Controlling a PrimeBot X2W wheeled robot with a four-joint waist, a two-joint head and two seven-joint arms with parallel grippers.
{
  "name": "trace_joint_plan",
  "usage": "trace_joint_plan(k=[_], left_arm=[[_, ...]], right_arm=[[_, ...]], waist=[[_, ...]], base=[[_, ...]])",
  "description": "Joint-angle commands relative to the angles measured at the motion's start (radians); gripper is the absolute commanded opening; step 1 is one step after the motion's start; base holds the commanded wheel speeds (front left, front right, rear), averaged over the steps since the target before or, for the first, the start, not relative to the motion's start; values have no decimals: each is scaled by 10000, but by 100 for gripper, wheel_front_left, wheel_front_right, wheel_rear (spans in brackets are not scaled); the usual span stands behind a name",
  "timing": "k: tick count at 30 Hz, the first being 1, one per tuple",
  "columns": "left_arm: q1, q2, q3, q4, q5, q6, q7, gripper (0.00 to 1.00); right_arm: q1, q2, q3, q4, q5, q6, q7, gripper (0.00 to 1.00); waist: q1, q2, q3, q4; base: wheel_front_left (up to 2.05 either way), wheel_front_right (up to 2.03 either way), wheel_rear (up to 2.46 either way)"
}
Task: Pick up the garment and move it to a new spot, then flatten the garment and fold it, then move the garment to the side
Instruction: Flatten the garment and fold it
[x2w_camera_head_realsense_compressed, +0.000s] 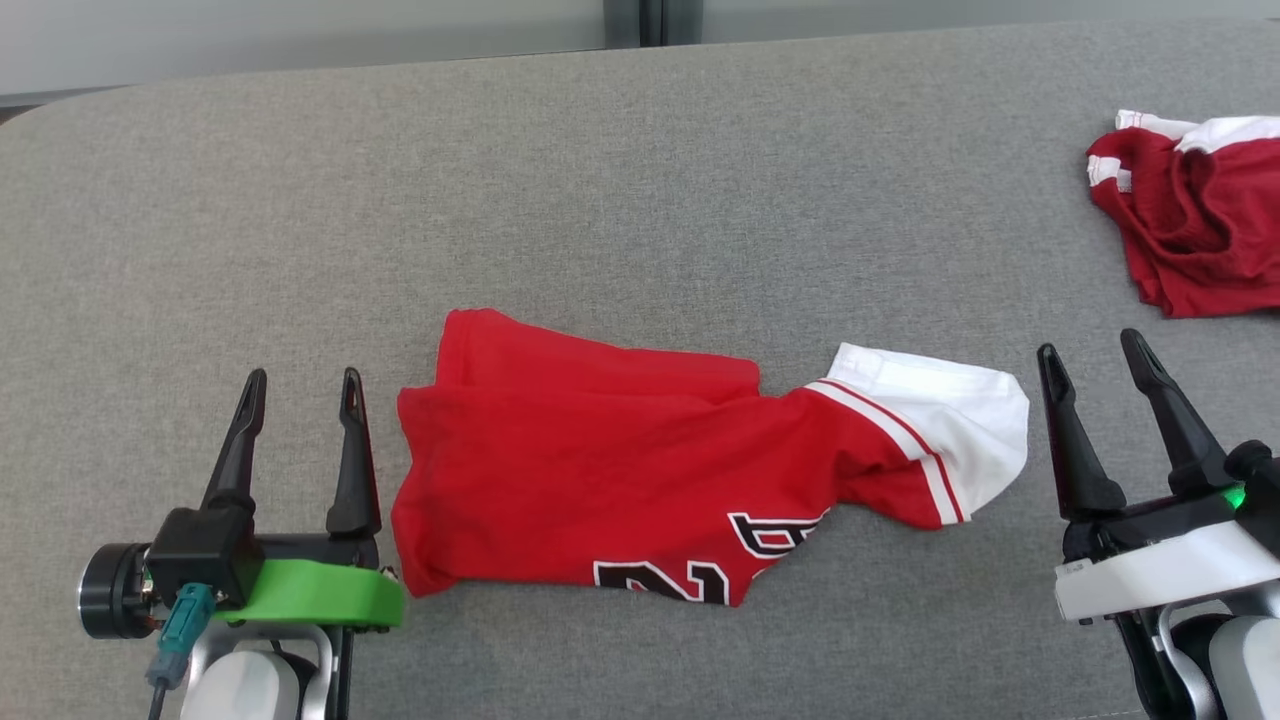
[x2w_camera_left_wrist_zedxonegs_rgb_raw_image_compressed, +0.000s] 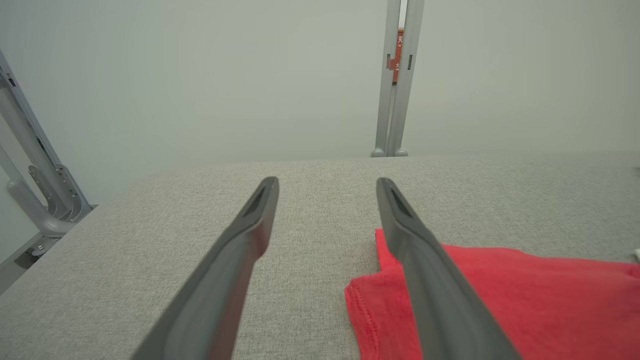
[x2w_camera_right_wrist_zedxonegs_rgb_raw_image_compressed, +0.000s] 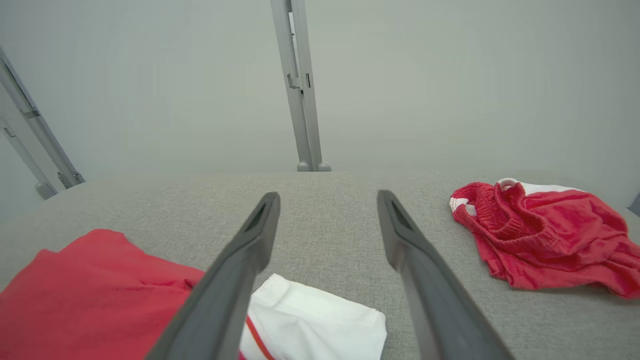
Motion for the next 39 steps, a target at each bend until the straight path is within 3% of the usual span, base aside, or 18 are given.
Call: trace_joint_plan(k=[1,19,23,30,34,39], left_arm=[[149,110,20,-27,-37,33,53,100],[77,257,-261,74,-225,-96,554,100],[-509,292,-454,328,-378,-427,1007,100],[-1814,384,-809,2096,-924,-1149,2891,100],[-2309,330,-1007,3070,-1176,-1567,3443,100],[-2729,324,-1129,4069,-1251,-1758,3710,100]], right_arm=[[117,76,-38,-254,-80,-10,151,100],[471,264,-70,-848,-24,-8,646,100],[360,221,-56,-855,54,-8,686,100],[86,238,163,-812,91,-8,752,100],[-51,278,180,-708,147,-8,697,100],[-109,285,179,-604,174,-8,611,100]], waist=[[0,-1,-135,-83],[0,-1,-213,-80],[0,-1,-18,-18],[0,-1,457,-140],[0,-1,685,-262],[0,-1,826,-377]], base=[[0,0,0],[0,0,0],[0,0,0],[0,0,0],[0,0,0],[0,0,0]])
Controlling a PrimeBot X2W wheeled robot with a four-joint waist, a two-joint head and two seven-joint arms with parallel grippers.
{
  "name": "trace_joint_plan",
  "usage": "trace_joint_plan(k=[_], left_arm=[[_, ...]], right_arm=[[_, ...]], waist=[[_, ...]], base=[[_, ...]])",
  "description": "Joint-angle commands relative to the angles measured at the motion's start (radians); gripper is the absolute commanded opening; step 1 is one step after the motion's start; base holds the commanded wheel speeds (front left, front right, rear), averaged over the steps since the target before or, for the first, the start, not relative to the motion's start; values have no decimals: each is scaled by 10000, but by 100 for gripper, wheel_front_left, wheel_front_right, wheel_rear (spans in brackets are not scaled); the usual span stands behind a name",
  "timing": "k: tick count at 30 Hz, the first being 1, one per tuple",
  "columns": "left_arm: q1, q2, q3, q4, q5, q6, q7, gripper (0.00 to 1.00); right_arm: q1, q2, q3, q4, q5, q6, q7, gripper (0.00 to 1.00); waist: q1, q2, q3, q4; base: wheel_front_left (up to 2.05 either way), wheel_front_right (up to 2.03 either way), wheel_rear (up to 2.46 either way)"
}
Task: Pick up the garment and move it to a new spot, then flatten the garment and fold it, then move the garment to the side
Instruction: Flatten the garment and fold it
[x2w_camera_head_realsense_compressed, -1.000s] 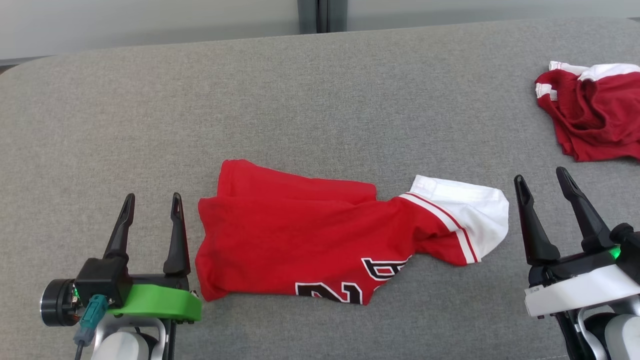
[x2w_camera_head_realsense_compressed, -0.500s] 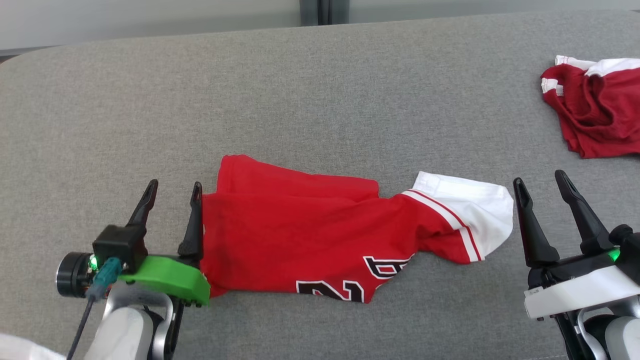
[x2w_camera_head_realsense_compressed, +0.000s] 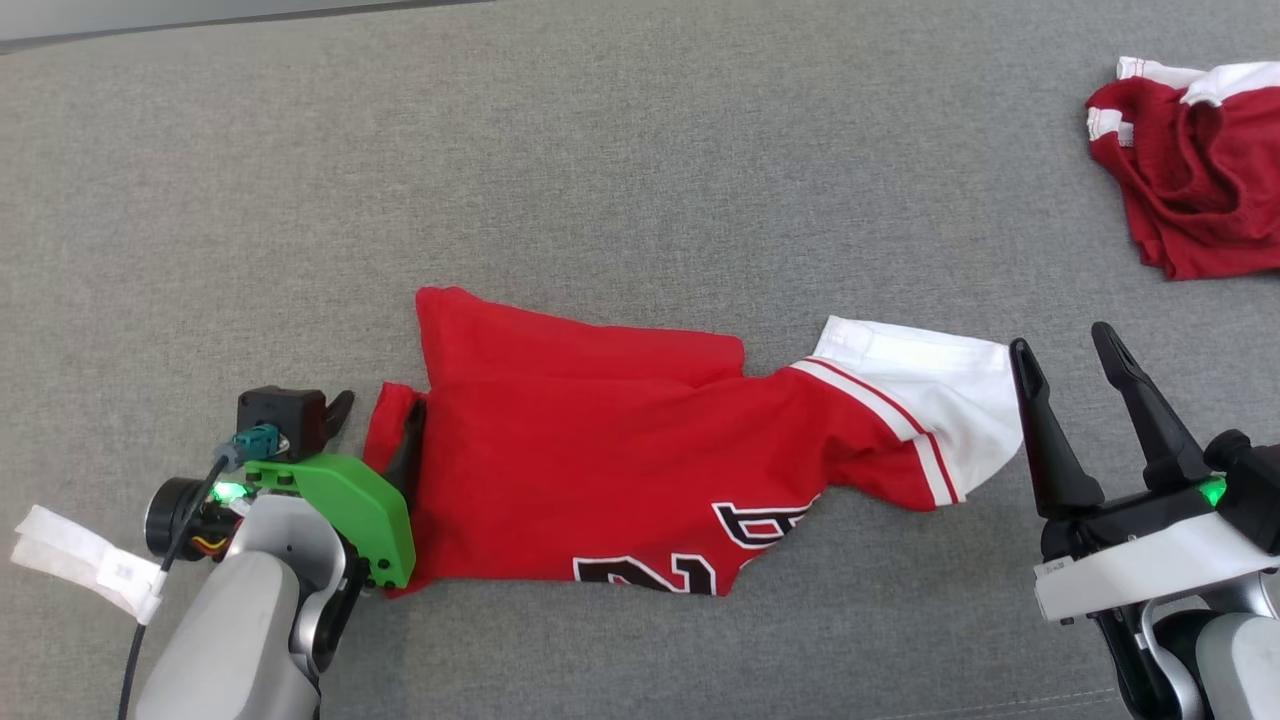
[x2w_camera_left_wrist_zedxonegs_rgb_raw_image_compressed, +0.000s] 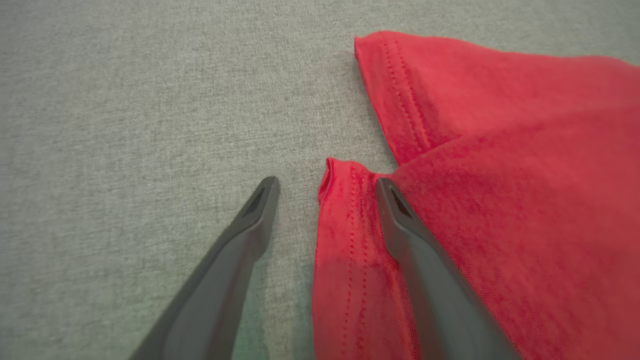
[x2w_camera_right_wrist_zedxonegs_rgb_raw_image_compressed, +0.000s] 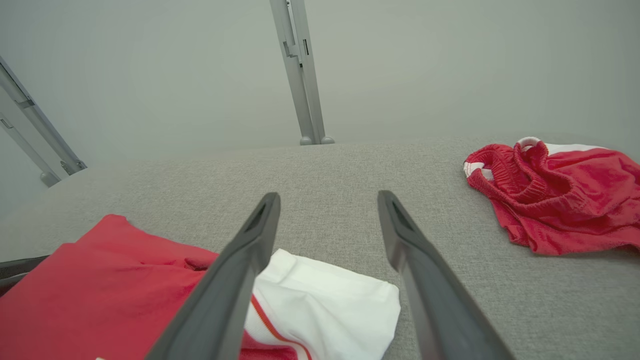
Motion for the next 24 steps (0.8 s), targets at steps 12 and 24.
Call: trace_joint_plan(k=[12,24], left_arm=[[-547,131,-312,996,60,-270,-89,0],[-768,226,-429,275,216,1,-261,0]], right_arm=[[-220,-377,-127,892,216,-6,248,100],[-1781,-1435,656,3920,1341,-3,282,100]], waist=[[0,0,253,-24],[0,0,934,356]], base=[[0,0,0],[0,0,0]])
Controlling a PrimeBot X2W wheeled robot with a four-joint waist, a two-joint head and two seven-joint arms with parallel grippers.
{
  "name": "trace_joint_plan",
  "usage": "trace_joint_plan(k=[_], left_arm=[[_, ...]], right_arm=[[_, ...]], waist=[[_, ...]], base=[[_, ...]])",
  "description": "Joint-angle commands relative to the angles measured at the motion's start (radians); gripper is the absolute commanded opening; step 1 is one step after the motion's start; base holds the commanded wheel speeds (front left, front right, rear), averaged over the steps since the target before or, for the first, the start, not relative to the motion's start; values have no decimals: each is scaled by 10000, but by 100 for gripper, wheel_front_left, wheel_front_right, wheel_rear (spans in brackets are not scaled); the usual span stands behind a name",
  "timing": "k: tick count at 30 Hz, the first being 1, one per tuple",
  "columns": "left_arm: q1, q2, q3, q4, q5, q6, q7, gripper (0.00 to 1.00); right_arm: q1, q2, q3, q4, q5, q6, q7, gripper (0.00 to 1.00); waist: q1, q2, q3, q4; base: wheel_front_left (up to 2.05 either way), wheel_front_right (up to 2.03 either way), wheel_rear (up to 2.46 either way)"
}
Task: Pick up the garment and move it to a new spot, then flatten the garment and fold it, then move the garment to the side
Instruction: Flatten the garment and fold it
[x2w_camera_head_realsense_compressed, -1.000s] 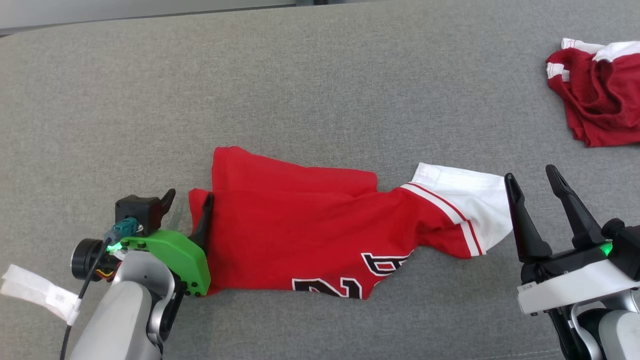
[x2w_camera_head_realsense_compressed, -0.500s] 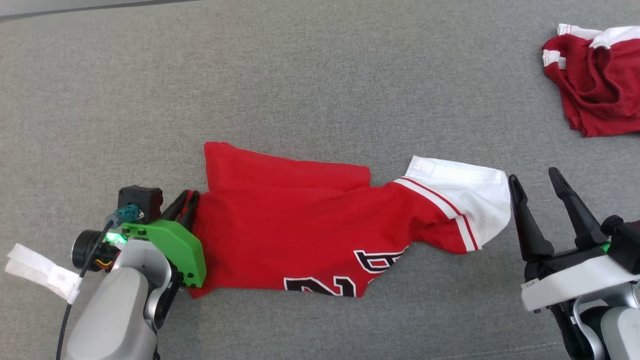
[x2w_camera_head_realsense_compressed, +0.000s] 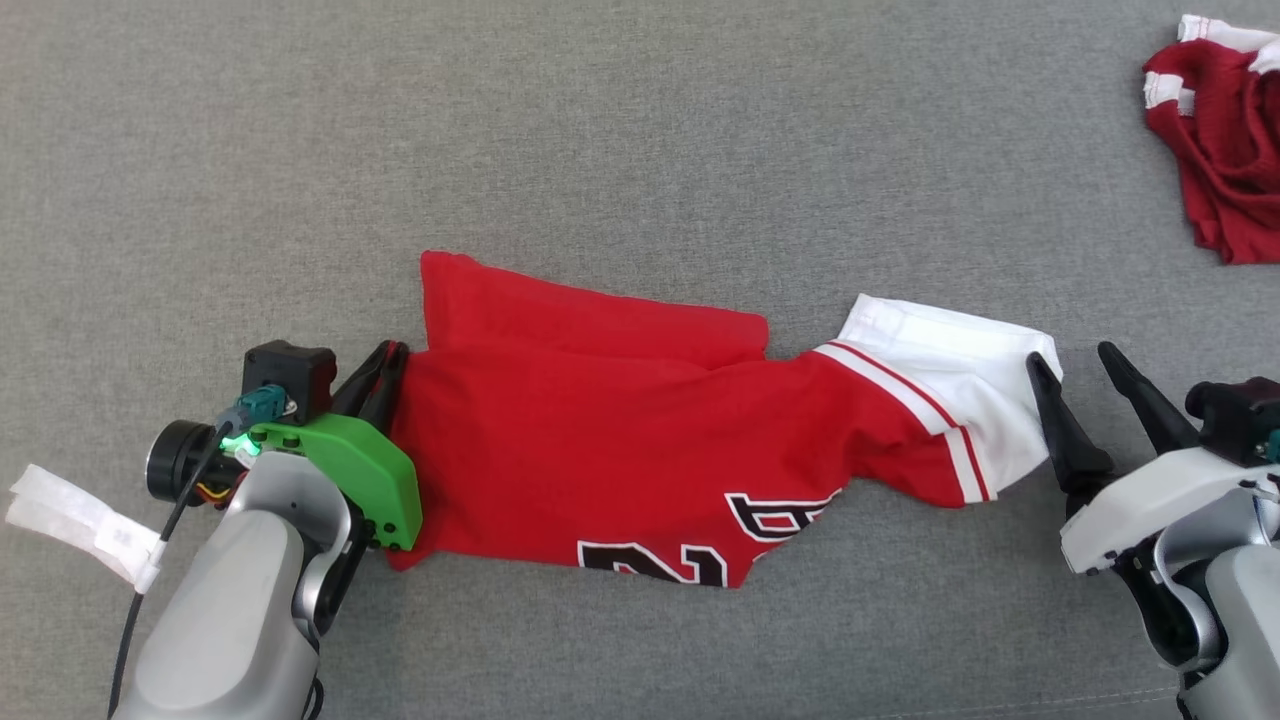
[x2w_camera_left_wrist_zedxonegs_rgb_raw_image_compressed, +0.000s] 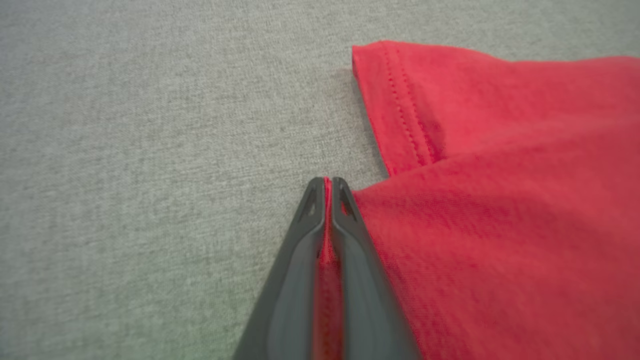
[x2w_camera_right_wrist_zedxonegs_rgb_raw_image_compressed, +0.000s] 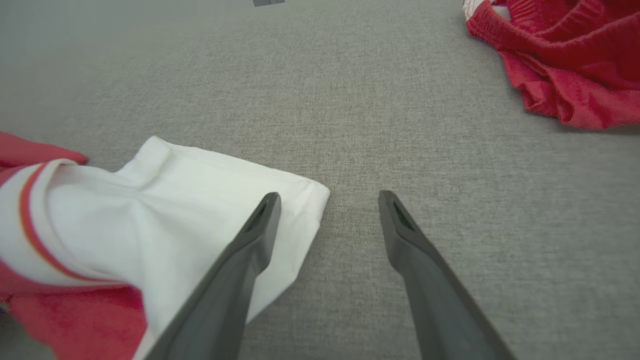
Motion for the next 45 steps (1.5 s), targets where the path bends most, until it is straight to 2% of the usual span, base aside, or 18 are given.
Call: trace_joint_plan(k=[1,4,5,6,7,10,14,18,24,29,33,36,41,45], left_arm=[[-56,59,-28,115,100,108,59,0],[-21,24,-11,-56,48,170,-59,0],[19,25,6,-119,36,194,-128,0],[83,29,40,-195,13,222,-225,0],[135,32,86,-288,-1,276,-343,0],[237,86,237,-714,107,474,-852,0],[443,352,475,-1671,223,772,-1394,0],[579,673,781,-3019,424,1154,-1784,0],[386,1113,1319,-5486,887,1780,-2316,0],[-248,1437,1814,-7433,1213,2150,-2303,0],[-1353,1788,2117,-8564,1443,2186,-1936,0],[-2327,2043,2279,-9010,1528,2089,-1554,0],[-3739,2265,2268,-9007,1423,1861,-877,0],[-4412,2090,2059,-8405,1110,1618,-618,0]], right_arm=[[-326,-111,210,306,106,1,25,100],[-811,-357,825,1035,380,1,208,100],[-874,-413,1030,1234,493,1,313,84],[-929,-463,1275,1412,661,2,443,36],[-949,-478,1407,1500,804,2,467,0],[-1088,-790,1519,1425,985,1,18,0],[-1294,-1070,768,736,637,-6,-1151,0],[-1259,-1190,-84,-443,10,-7,-1615,0],[-1444,-1351,-1383,-2878,-973,-7,-1304,0],[-2079,-1641,-2421,-4937,-1429,-7,-315,0],[-3063,-2158,-2868,-5926,-1305,-7,500,0],[-3912,-2609,-3020,-6177,-1056,-7,939,0],[-5108,-3288,-3075,-5790,-461,-7,1384,0],[-5739,-3651,-2751,-5115,10,-7,1474,0]], waist=[[0,-1,155,158],[0,-1,181,278],[0,-1,164,306],[0,-1,137,331],[0,-1,105,344],[0,-1,-40,344],[0,-1,-339,259],[0,-1,-653,164],[0,-1,-1173,43],[0,-1,-1602,-26],[0,-1,-1795,-60],[0,-1,-1914,-108],[0,-1,-1974,-154],[0,-1,-1813,-157]], base=[[0,0,0],[0,0,0],[0,0,0],[0,0,0],[0,0,0],[0,0,0],[0,0,0],[0,0,0],[0,0,0],[0,0,0],[0,0,0],[0,0,0],[0,0,0],[0,0,0]])
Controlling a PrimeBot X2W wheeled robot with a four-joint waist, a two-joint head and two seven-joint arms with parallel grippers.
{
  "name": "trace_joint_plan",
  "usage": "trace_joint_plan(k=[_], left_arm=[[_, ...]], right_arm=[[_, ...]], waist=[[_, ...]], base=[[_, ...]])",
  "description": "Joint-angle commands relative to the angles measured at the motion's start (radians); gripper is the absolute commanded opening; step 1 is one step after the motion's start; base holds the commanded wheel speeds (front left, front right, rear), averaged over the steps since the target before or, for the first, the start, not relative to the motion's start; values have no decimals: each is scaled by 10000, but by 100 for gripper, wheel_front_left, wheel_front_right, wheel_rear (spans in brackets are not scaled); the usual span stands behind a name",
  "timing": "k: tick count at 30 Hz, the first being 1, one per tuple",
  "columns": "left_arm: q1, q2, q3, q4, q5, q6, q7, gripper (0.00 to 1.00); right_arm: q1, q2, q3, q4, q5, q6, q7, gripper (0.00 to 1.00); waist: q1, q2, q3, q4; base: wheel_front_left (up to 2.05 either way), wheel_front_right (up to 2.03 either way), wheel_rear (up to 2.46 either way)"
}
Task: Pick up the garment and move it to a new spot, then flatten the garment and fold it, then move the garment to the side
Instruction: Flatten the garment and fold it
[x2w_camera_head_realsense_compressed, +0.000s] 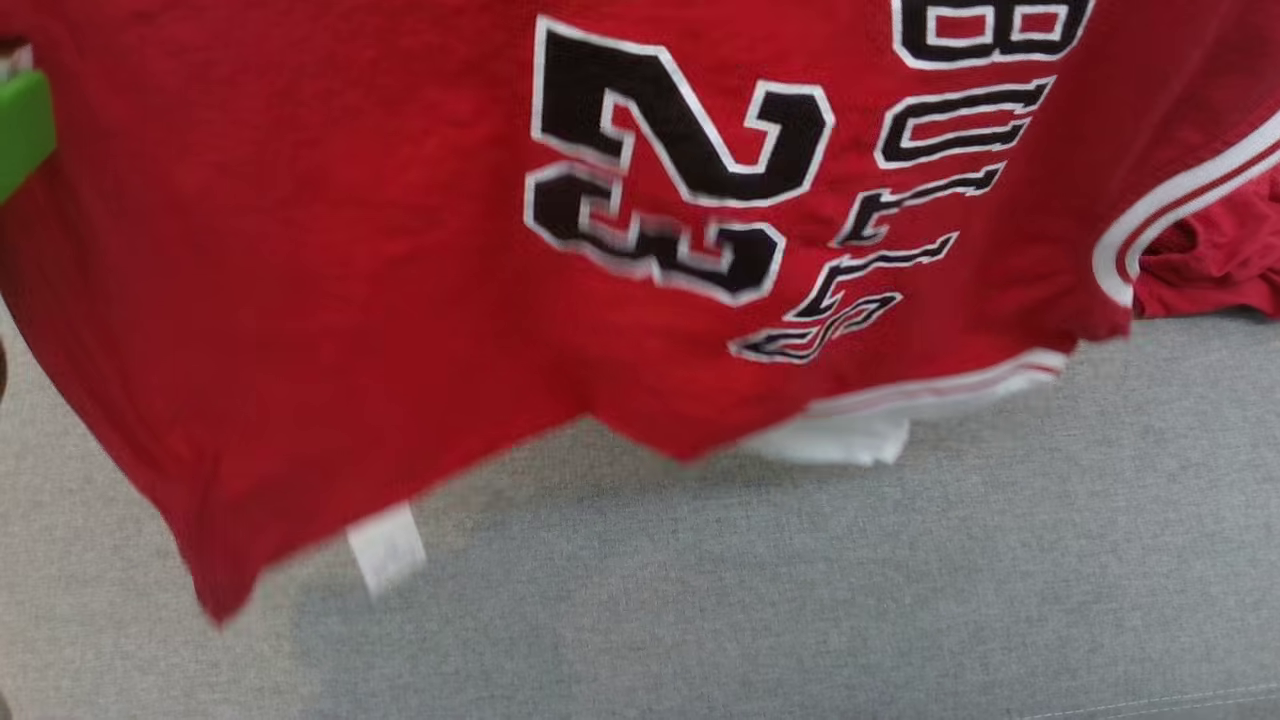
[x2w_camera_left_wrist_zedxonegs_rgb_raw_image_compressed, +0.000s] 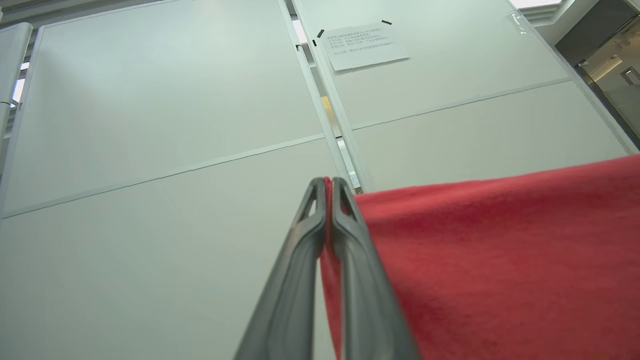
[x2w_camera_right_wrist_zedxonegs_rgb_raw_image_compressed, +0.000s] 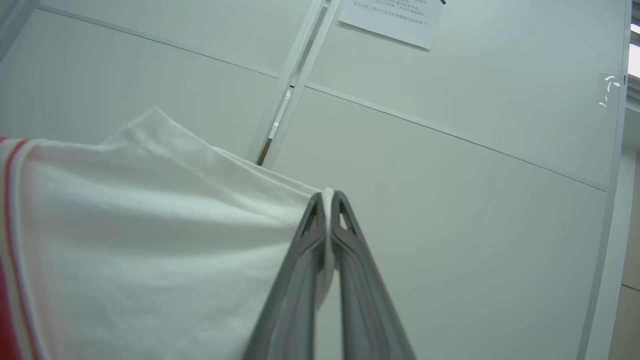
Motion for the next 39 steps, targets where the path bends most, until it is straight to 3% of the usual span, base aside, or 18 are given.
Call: trace_joint_plan(k=[1,5,9,15,23,33,39], left_arm=[[-203,-110,-67,280,-97,-62,48,0],[-751,-564,-356,1600,-455,-209,-94,0],[-1621,-1087,-557,3777,-713,-492,-667,0],[-3527,-1704,-564,7663,-1032,-1061,-1998,0],[-5229,-1884,-793,11036,-724,-1441,-2605,0],[-3686,-2745,-378,14496,-1428,-1357,-2816,0],[-2380,-3162,30,15269,-1785,-1503,-2826,0]], right_arm=[[-256,-99,126,248,167,-17,0,0],[-1090,-219,931,1340,604,-17,-113,0],[-2359,16,1996,2810,855,-17,-398,0],[-4815,873,3604,5343,1029,-17,-1208,0],[-7014,2244,5199,8251,1039,-15,-2231,0],[-6116,3770,7065,11402,1786,-15,-2846,0],[-4733,4075,7708,12165,2591,-14,-3382,0]], waist=[[0,0,146,5],[0,0,612,25],[0,0,1088,30],[0,0,1316,-135],[0,0,1474,-306],[0,0,2128,-419],[0,0,2332,-302]], base=[[0,0,0],[0,0,0],[0,0,0],[0,0,0],[0,0,0],[0,0,0],[0,0,0]])
